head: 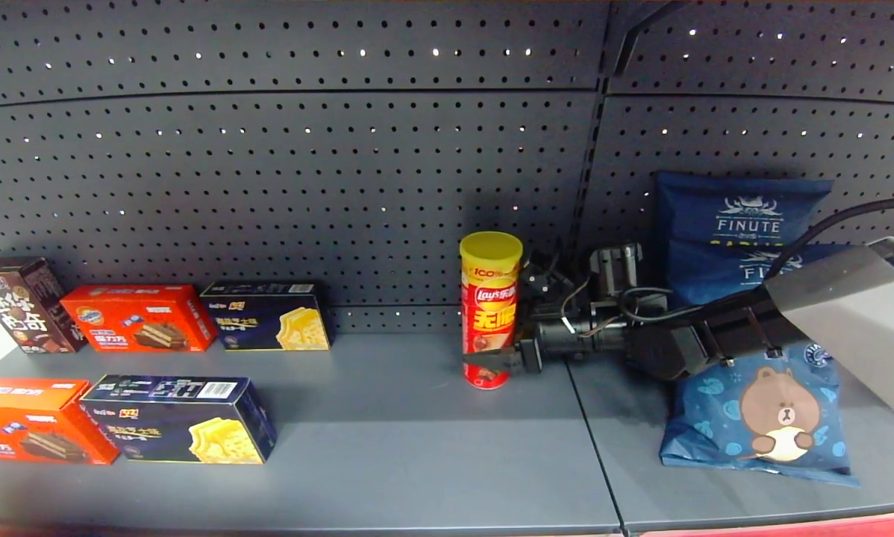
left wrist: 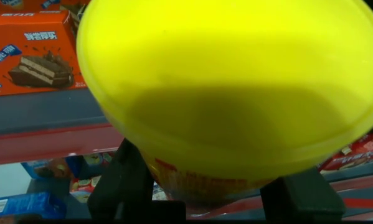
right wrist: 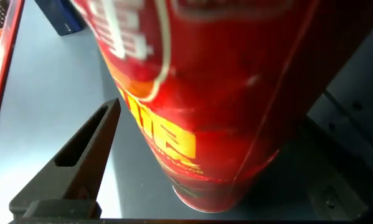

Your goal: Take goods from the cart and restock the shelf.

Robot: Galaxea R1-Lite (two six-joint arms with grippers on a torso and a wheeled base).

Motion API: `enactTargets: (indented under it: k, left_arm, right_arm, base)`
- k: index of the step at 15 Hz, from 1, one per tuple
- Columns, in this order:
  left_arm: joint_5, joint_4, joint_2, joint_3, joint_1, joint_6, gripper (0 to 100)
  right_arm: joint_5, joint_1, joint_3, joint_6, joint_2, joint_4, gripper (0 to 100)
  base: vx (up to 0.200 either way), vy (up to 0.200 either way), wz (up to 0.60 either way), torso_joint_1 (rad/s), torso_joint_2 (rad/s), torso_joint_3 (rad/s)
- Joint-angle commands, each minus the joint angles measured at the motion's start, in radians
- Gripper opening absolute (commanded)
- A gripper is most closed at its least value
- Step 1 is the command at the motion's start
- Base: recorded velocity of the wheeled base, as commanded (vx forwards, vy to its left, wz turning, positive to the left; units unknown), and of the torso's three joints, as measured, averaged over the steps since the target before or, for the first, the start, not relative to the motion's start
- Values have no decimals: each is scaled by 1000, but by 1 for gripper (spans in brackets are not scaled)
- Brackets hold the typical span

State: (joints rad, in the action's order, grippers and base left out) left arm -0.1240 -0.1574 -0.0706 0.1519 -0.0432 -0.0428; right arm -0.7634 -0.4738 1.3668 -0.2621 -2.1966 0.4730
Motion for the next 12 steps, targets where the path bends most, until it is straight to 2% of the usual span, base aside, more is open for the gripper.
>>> enactTargets:
  k: [1,6,7,12]
  left_arm:
    - [0,1,-1,0,0,0,0]
    - [0,-1,0,-2,0,0,0]
    - [0,1,-1,-11,0,0,0]
    - [0,1,-1,-12,0,0,0]
  right_arm:
    - [-1,0,6,0,-6,-1,100]
    - [-2,0,8,0,-8,-1,100]
    - [1,-2,8,1,-5,-1,0]
    - [59,-20,-14,1,40,-8,0]
  base:
    - [0,0,0,0,0,0]
    - [0,0,0,0,0,0]
    - [0,0,0,0,0,0]
    - [0,0,0,0,0,0]
